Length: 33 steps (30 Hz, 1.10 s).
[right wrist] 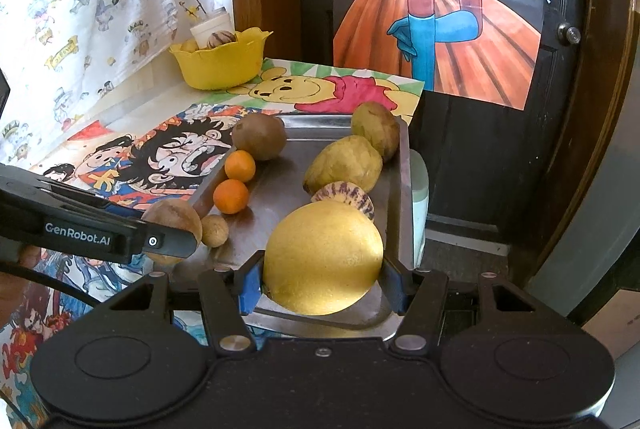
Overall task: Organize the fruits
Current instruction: 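Lower the brown fruit onto the tray with the left gripper while the right lowers the lemon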
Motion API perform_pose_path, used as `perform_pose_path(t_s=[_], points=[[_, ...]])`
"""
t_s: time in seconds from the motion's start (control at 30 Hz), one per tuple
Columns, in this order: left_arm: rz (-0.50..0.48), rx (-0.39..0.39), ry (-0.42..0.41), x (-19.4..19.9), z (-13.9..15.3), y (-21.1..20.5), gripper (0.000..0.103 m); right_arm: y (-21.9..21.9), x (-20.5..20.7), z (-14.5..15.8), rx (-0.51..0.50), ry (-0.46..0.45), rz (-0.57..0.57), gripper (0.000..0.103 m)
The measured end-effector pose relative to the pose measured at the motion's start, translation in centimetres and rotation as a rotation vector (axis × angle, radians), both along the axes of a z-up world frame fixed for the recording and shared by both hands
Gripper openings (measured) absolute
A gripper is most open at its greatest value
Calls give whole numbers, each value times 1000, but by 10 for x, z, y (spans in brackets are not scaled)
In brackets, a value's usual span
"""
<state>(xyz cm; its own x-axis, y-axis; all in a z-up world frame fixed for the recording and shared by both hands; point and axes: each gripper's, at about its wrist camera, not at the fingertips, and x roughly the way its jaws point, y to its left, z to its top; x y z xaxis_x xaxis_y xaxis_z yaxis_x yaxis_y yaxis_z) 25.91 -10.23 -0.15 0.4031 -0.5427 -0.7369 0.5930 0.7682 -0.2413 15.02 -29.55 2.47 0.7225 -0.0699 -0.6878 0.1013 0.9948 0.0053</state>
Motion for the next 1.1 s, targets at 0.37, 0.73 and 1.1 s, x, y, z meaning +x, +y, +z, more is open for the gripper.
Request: perform_pose_path(t_s=[0.37, 0.73, 1.1], points=[[-10, 14, 4, -7, -5, -5, 49, -8, 0, -8, 8, 21, 20, 60], [-25, 25, 13, -8, -10, -12, 49, -15, -1, -14, -3, 26, 38, 60], [-25, 37, 11, -4, -12, -15, 49, -16, 6, -22, -9, 40, 76, 61]])
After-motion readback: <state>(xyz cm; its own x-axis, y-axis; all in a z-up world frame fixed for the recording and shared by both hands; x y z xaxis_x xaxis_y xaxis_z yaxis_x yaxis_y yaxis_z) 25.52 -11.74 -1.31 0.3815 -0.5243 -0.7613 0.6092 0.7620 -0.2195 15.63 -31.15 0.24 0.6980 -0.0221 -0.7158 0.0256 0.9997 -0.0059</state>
